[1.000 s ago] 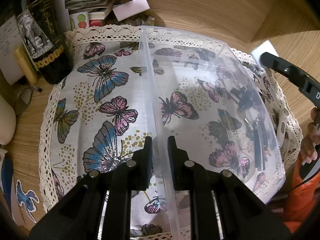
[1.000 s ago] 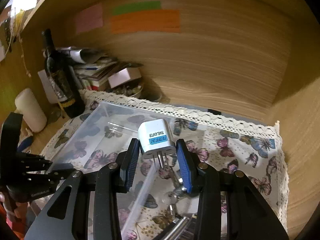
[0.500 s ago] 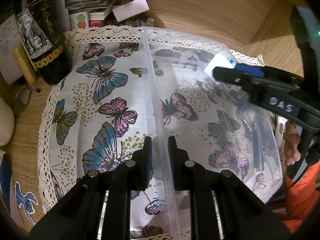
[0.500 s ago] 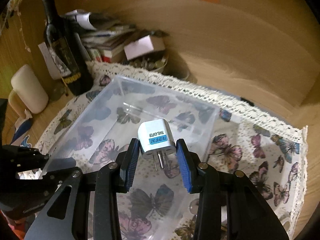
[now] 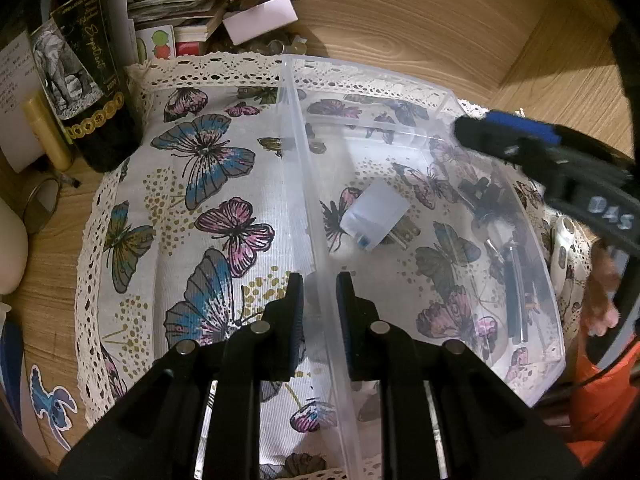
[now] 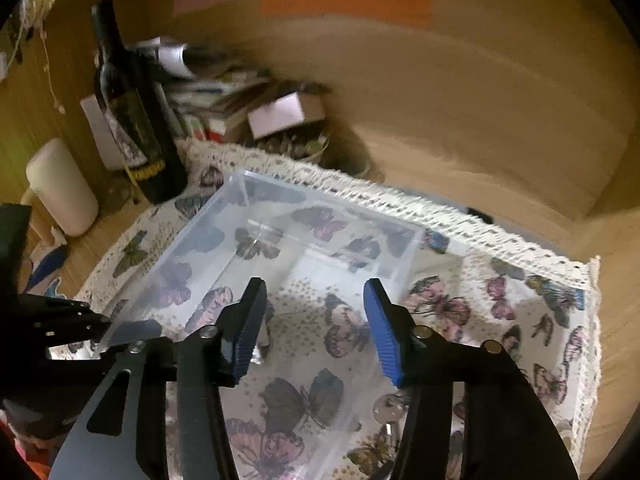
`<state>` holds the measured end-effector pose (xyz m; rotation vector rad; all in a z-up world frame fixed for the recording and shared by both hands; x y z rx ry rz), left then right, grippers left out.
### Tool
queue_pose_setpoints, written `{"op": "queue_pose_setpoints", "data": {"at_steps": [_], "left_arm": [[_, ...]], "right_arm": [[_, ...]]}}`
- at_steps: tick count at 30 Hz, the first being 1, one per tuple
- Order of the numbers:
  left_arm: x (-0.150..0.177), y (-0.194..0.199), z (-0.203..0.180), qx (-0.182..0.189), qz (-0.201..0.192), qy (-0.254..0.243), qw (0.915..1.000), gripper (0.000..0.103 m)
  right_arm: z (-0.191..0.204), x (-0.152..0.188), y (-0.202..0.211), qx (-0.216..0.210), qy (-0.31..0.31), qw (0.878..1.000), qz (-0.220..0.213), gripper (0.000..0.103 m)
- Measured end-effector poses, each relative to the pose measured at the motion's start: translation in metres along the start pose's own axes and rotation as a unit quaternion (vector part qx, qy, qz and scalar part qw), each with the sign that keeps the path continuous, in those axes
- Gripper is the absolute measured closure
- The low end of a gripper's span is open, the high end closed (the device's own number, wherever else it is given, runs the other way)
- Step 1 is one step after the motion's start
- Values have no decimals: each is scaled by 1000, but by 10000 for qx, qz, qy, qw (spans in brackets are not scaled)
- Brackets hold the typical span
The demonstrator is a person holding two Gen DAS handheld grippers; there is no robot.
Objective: Organize rigid objects
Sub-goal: 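Carry the adapter over the clear box and open the right tool, then grasp the black-and-gold tube with the right tool and lift it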
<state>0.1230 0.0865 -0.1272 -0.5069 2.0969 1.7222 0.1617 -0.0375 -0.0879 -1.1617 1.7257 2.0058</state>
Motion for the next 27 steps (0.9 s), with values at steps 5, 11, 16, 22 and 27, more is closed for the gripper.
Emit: {"op": "queue_pose_setpoints", "data": {"at_steps": [5, 11, 16, 22, 27], "left_arm": [[-1, -1, 1, -8, -11, -21, 10000, 86], [0, -2, 1, -11, -43, -22, 10000, 86], [0, -2, 0, -19, -48, -50, 10000, 86], [0, -2, 0, -23, -51, -55, 10000, 86], [0, -2, -1, -25, -55, -42, 10000, 86]], "right_arm": [[-14, 6, 29, 219, -226, 9990, -327, 51], [-44, 25, 53, 647, -691, 9944, -461, 50], [-68, 49, 55, 932, -1047, 9898, -235, 50], [-81, 90, 39, 1029, -1361, 9848, 317, 50], [-77, 119, 21, 1002, -1342, 9829, 760, 50]]}}
Point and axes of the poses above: each gripper's, at about its wrist camera, not at the fingertips, and y roughly against the way its jaws point, z to its left, x to its underside, the point moved 1 cm from there along -y, roughly the way its jaws point, and after that the axes turned 3 degrees about -y, right-handed, at the moved point
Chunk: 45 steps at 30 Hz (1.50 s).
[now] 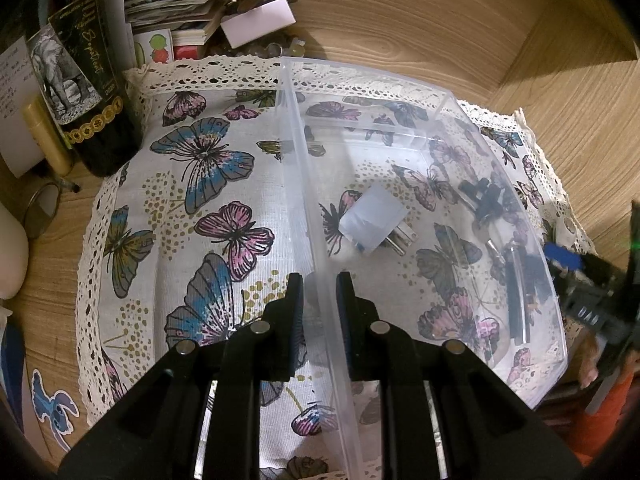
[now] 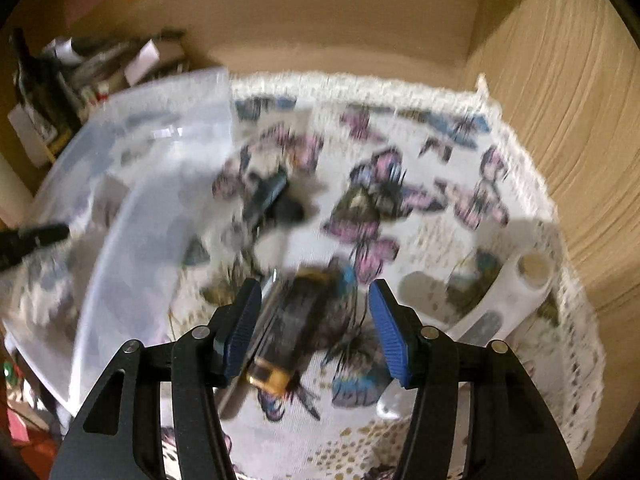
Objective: Organize rigid objects
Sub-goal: 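Grasp the black-and-gold tube with the right tool and lift it, then move the tube over the clear box and release it from the right tool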
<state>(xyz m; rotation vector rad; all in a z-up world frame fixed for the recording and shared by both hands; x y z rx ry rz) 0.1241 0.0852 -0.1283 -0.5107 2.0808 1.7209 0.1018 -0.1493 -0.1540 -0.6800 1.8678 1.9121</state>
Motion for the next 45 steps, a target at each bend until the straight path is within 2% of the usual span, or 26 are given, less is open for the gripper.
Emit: {"op": "queue_pose_setpoints", "data": {"at_steps": [2, 8, 12, 13, 14, 20, 25, 36, 45], "left_arm": [[0, 0, 0, 2, 0, 0, 10000, 86], [-1, -1, 0, -3, -2, -15, 10000, 86], [-1, -1, 1, -3, -6, -5, 10000, 86], [-1, -1, 1, -2, -4, -10, 10000, 86], [-1, -1, 1, -2, -4, -14, 10000, 86], [-1, -1, 1, 0, -7, -10, 10000, 86], [-1, -1, 1, 12, -3, -5, 10000, 86], [-1, -2, 2, 12, -5, -5, 10000, 86], [-1, -1, 2, 16, -8, 0, 10000, 86]], "right_arm": [[-1, 7, -1, 51, -47, 10000, -64, 50], [-7, 18, -3, 22, -108, 9999, 106, 52], [-8, 21, -7, 137, -85, 9998, 88, 65], [-7, 20, -6, 118, -80, 9999, 67, 78], [-8, 19, -6, 124, -80, 9999, 48, 81], [-11, 9, -1, 74, -153, 9997, -161, 81], [-3, -10, 17, -54, -100, 9987, -498, 81], [38, -54, 51, -538, 397, 9906, -1189, 81], [77, -74, 49, -900, 920, 9839, -1239, 81]]}}
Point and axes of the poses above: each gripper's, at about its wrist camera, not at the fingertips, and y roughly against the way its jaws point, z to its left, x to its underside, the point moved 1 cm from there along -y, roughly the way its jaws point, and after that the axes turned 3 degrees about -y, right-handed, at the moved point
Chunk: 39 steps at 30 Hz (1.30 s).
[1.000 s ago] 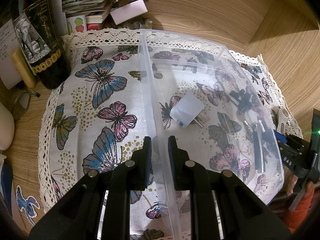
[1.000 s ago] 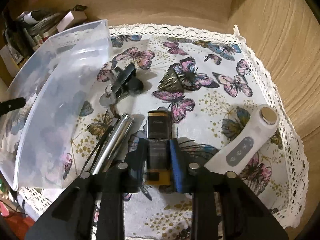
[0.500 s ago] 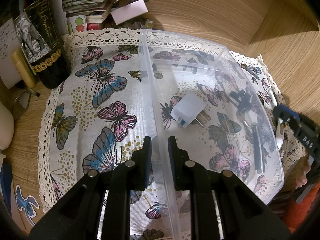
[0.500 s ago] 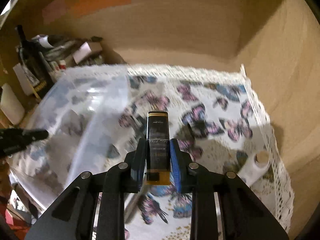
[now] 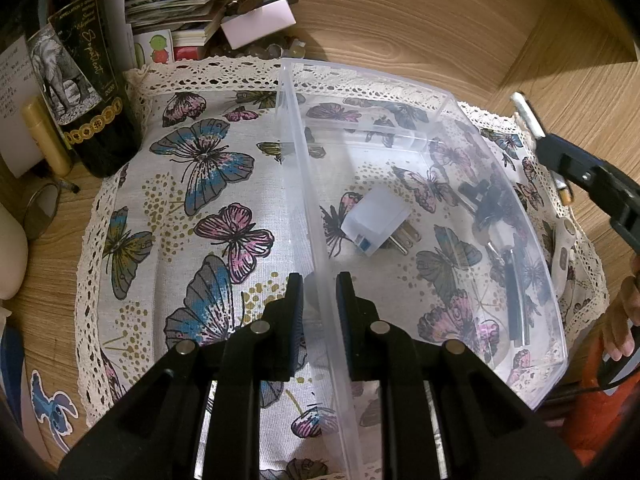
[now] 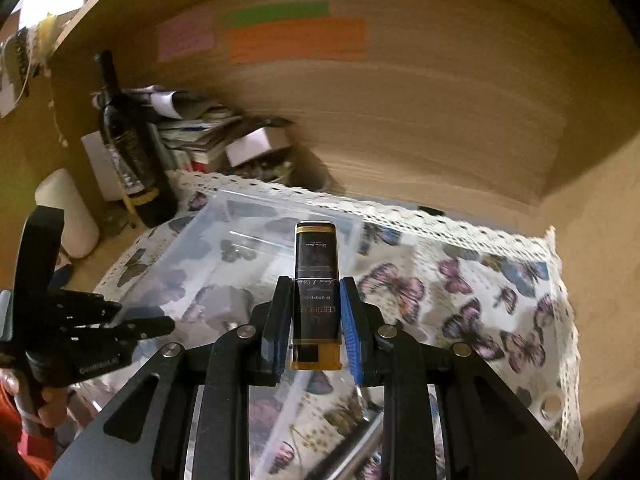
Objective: Organize rigid objects
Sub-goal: 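Move the tube over the clear box and release it from the right tool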
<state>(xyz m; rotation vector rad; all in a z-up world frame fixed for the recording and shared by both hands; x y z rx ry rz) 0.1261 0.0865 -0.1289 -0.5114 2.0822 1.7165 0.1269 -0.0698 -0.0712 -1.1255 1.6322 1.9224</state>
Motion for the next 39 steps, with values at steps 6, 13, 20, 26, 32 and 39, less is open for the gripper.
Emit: {"op": "queue_pose_setpoints", "data": {"at_steps": [6, 13, 20, 26, 32, 39], "left_arm": [[0, 0, 0, -4, -1, -2, 10000, 86], [0, 0, 0, -1, -2, -1, 10000, 86], [0, 0, 0, -3, -2, -3, 10000, 86], [0, 0, 0, -1, -5, -1, 10000, 86], [0, 0, 0, 0, -5, -3, 10000, 86], [-2, 0, -1, 4, -12, -5, 10000, 86]], "right_arm": [[13, -3, -27, -196, 202, 9990, 344, 81], [22, -2, -57, -286, 319, 9955, 849, 81], [29, -2, -72, -277, 472, 9928, 1069, 81], [28, -4, -70, -309, 426, 9932, 1041, 74], [18, -8, -49, -196, 254, 9967, 751, 70], [-7, -2, -12, 145, -16, 9992, 385, 66]]}}
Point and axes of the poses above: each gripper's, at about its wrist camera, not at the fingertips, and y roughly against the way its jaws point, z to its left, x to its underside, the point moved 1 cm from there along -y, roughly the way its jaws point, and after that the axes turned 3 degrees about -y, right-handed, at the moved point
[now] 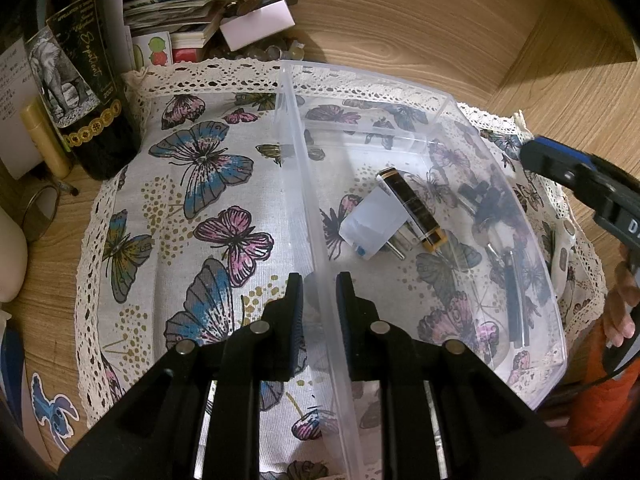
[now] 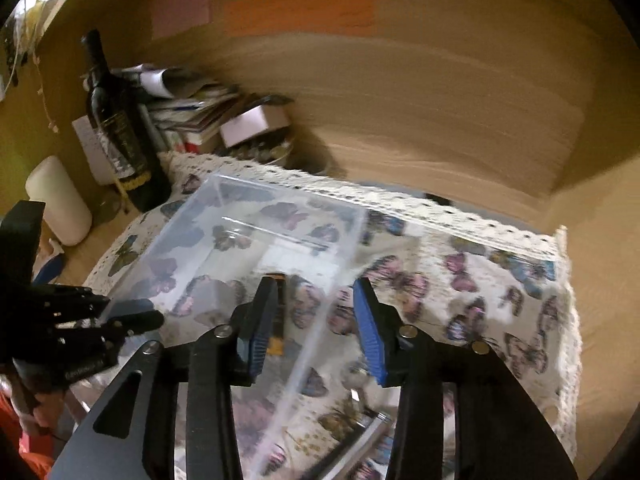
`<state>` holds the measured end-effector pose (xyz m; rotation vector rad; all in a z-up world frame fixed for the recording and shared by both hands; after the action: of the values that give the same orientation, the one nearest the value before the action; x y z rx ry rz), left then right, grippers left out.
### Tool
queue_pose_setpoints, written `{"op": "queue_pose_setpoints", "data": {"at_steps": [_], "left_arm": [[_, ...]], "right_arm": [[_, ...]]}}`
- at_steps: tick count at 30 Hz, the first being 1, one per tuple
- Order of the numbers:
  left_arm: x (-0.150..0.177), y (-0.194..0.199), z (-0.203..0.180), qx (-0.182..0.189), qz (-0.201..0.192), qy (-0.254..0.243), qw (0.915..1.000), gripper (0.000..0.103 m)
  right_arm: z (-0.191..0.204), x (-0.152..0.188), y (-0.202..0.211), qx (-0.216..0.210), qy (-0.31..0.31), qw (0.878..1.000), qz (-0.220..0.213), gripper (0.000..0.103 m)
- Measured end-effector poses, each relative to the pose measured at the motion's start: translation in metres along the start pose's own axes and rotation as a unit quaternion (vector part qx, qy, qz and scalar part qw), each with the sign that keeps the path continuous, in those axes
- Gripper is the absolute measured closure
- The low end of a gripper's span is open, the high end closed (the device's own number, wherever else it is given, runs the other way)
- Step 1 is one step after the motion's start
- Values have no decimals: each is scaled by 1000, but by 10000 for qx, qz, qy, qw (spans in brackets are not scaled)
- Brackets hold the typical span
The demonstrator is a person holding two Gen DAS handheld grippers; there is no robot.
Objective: Organize rigid objects
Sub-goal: 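Move the tube over the clear box and release it from the right tool, then grasp the silver metal cylinder with the right tool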
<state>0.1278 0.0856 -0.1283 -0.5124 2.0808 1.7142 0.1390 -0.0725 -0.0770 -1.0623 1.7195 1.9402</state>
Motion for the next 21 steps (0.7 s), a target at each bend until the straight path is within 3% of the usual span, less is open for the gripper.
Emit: {"op": "queue_pose_setpoints", "data": {"at_steps": [8, 18, 21], "left_arm": [[0, 0, 0, -8, -1, -12, 10000, 86], [-2, 0, -1, -28, 1, -36, 10000, 86], [-2, 0, -1, -31, -2, -38, 10000, 86]], "right_arm": [[-33, 40, 4, 461, -357, 9978, 299, 65], [-45, 95, -19, 166, -890, 9904, 1043, 65], [-41, 105, -23, 136, -797, 9899, 1163, 65]]}}
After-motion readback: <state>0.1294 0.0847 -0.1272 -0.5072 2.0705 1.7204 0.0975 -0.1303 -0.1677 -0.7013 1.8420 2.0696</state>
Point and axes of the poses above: each gripper's, at about its wrist camera, not at the fingertips, and y roughly against the way its jaws point, z to its left, x to its underside, the point moved 1 cm from there along -y, roughly the way its jaws point, and after that the axes turned 3 degrees about -y, right-handed, at the moved point
